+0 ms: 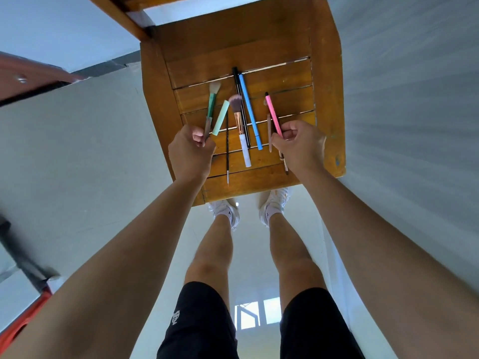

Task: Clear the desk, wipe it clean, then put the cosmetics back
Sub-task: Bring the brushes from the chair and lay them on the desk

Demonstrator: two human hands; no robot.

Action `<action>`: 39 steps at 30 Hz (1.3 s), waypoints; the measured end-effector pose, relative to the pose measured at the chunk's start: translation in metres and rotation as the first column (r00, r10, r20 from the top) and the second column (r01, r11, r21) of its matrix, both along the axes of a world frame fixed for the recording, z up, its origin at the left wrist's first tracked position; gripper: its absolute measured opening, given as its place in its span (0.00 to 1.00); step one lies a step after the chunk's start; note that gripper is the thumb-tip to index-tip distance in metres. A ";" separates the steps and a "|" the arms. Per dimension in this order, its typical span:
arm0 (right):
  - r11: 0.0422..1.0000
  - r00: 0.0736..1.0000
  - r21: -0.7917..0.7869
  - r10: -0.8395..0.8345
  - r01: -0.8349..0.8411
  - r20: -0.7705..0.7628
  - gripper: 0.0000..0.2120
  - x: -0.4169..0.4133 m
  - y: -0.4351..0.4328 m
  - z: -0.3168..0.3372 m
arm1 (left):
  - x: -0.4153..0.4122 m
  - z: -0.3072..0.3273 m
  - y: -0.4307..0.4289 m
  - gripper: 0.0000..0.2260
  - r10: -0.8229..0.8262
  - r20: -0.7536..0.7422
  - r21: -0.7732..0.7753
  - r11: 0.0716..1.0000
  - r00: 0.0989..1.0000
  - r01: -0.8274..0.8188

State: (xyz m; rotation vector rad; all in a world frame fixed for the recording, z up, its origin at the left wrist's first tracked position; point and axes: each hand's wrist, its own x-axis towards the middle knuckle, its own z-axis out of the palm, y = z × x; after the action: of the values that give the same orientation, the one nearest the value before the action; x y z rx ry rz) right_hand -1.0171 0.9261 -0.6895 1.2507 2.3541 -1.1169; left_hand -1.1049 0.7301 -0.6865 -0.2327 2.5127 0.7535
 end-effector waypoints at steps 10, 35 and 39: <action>0.998 0.999 0.038 0.041 -0.042 0.027 0.09 0.002 -0.009 0.002 | 0.008 0.006 -0.011 0.11 0.021 0.007 0.078 0.997 1.000 -0.022; 0.956 0.899 -0.083 0.232 -0.281 -0.372 0.04 -0.059 -0.033 0.310 | 0.007 0.331 -0.039 0.09 0.332 -0.355 0.291 0.928 0.874 -0.234; 0.858 0.819 -0.179 0.367 -0.481 -0.442 0.07 -0.061 -0.072 0.380 | 0.058 0.410 -0.080 0.09 0.512 -0.428 0.334 0.856 0.745 -0.396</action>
State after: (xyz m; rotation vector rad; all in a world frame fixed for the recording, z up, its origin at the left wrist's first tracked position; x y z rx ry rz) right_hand -1.0783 0.8538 -0.3095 0.3785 2.4444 -1.5766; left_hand -1.0470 0.6501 -0.2765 -0.6731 2.8533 1.4537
